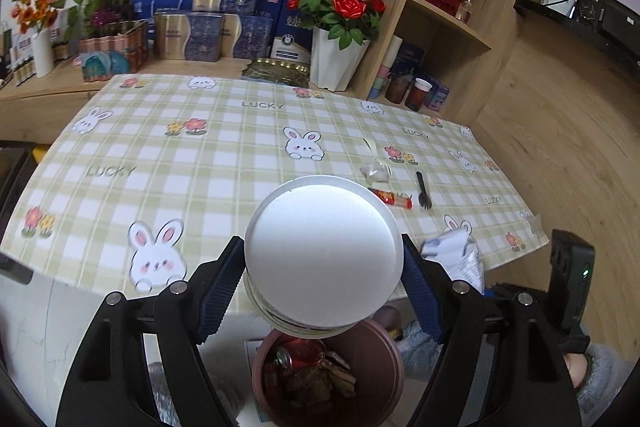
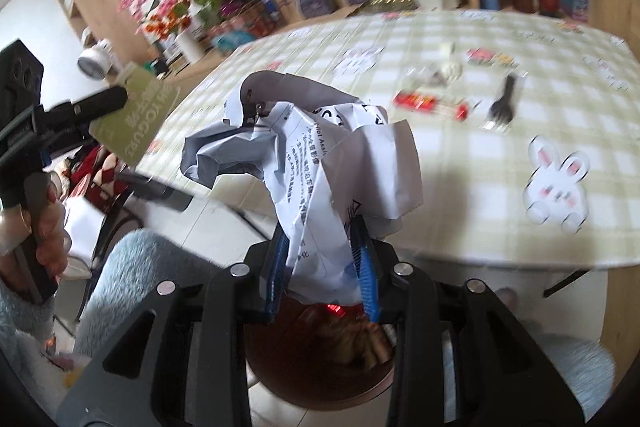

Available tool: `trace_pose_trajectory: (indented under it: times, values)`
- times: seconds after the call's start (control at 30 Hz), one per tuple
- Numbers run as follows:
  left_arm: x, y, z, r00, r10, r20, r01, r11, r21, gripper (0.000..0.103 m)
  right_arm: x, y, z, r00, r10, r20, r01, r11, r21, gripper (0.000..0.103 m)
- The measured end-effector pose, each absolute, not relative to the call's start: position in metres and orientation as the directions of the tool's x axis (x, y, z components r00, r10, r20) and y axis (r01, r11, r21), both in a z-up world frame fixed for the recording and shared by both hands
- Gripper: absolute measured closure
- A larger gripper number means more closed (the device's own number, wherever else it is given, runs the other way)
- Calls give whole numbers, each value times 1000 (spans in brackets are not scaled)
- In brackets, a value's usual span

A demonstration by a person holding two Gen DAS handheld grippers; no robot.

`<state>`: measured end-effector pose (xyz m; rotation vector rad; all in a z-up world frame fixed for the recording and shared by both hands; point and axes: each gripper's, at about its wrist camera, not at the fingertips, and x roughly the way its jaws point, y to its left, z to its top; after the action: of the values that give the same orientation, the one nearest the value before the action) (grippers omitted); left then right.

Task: Collect trash
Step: 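Open the right gripper over the bin to drop the plastic bag, then lower the yogurt cup into the bin and open the left gripper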

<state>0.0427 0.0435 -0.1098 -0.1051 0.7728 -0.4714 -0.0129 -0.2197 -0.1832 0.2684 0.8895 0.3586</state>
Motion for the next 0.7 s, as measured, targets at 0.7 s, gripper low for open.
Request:
trace_pose_trajectory:
  times: [0.7]
  values:
    - [10,47,-132,594,-465,-657,345,884,-314,29,-34,-187,-242,363,482,-797,-195,876,441,57]
